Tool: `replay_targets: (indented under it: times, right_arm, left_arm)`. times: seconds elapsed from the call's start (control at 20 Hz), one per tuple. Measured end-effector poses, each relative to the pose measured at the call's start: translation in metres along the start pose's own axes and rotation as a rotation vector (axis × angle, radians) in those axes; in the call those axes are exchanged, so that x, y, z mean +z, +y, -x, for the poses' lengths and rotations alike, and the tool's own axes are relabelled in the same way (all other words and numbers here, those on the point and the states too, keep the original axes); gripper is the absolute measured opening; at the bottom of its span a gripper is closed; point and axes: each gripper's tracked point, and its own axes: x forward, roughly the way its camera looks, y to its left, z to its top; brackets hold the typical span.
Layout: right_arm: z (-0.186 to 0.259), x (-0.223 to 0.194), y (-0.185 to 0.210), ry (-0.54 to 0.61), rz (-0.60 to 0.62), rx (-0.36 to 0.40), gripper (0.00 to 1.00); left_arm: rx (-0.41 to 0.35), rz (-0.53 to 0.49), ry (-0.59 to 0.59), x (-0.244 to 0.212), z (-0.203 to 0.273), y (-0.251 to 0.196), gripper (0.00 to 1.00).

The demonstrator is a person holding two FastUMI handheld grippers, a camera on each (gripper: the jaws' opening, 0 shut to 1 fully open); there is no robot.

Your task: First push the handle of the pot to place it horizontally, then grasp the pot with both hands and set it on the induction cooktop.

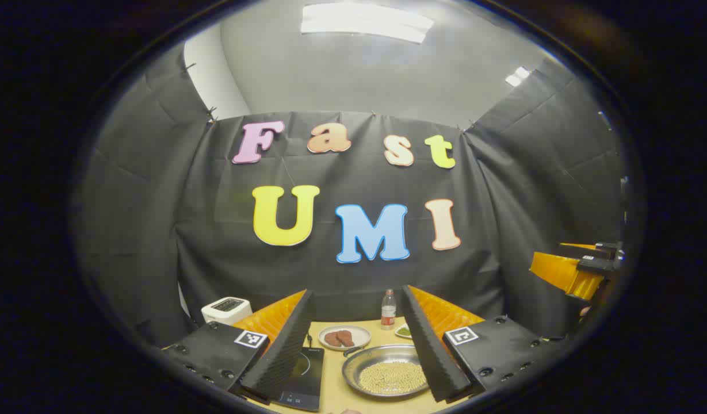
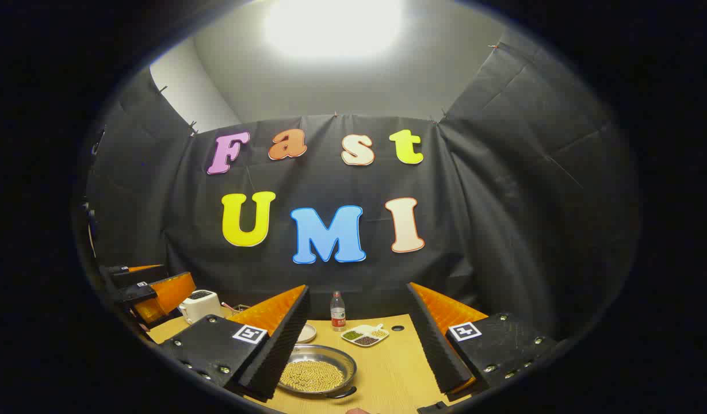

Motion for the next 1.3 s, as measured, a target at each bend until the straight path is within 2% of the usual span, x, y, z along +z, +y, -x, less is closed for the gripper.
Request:
replay_targets:
  times: [0.05, 0.35, 0.4, 0.5, 0.7, 0.75, 0.95, 1.0, 1.2, 1.3]
  right_arm:
    - [-0.001, 0.002, -0.002, -0.004, 0.004, 0.000, 0.99]
    - [-0.013, 0.009, -0.005, -0.004, 0.009, 0.006, 0.99]
    - [-0.015, 0.011, -0.005, -0.009, 0.007, 0.006, 0.99]
    - [-0.017, 0.011, -0.002, -0.010, 0.006, 0.013, 0.99]
    - [-0.019, 0.013, 0.002, -0.019, 0.011, 0.017, 0.99]
    - [-0.017, 0.014, 0.004, -0.021, 0.013, 0.020, 0.99]
    - [-0.016, 0.014, 0.010, -0.027, 0.016, 0.031, 0.99]
    - [-0.015, 0.014, 0.012, -0.024, 0.015, 0.031, 0.99]
    - [-0.014, 0.012, 0.021, -0.022, 0.022, 0.037, 0.99]
    - [-0.015, 0.009, 0.027, -0.016, 0.034, 0.047, 0.99]
  left_arm:
    - [0.001, 0.005, -0.002, 0.000, -0.001, 0.000, 1.00]
    - [0.004, 0.004, -0.001, 0.011, -0.008, 0.004, 1.00]
    - [0.008, -0.005, -0.002, 0.013, -0.008, 0.007, 0.96]
    - [0.017, -0.010, -0.008, 0.014, -0.005, 0.009, 1.00]
    - [0.027, -0.003, -0.009, 0.013, -0.001, 0.017, 1.00]
    - [0.033, -0.002, -0.010, 0.013, -0.001, 0.020, 0.96]
    - [0.046, -0.004, -0.012, 0.014, 0.003, 0.027, 0.96]
    - [0.044, -0.007, -0.014, 0.015, 0.004, 0.027, 0.93]
    - [0.039, -0.006, -0.024, 0.014, 0.008, 0.031, 1.00]
    - [0.032, -0.006, -0.020, 0.012, 0.007, 0.034, 0.96]
